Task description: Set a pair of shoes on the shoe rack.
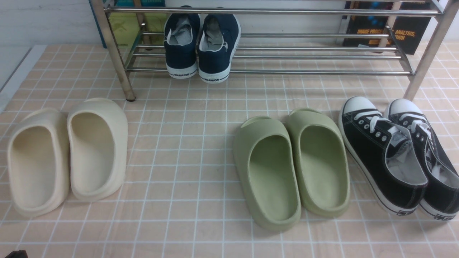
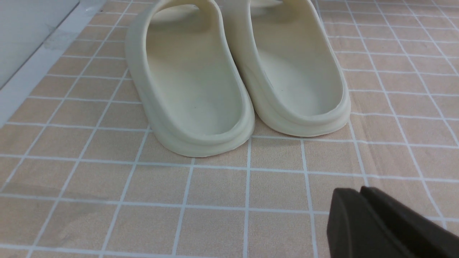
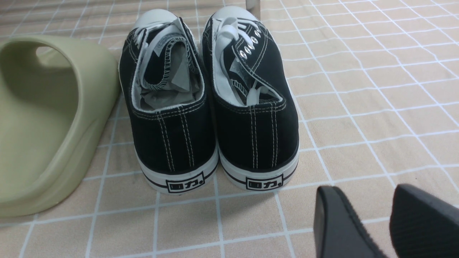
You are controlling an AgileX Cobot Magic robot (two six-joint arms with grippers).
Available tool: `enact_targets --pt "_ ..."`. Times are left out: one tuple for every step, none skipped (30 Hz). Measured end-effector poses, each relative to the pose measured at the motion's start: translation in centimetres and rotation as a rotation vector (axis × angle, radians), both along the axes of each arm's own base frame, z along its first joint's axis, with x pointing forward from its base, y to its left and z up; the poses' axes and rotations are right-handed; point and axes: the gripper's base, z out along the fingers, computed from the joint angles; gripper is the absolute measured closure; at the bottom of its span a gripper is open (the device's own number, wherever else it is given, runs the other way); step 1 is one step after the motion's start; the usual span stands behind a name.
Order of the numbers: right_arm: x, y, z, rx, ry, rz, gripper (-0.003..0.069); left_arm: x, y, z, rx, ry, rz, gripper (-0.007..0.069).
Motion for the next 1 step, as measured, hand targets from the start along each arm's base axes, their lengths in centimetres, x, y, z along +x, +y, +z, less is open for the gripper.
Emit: enact_targets --pt "0.00 0.00 0.00 0.000 0.000 0.000 0.0419 0.00 0.00 0.00 0.001 0.000 0.000 0.0565"
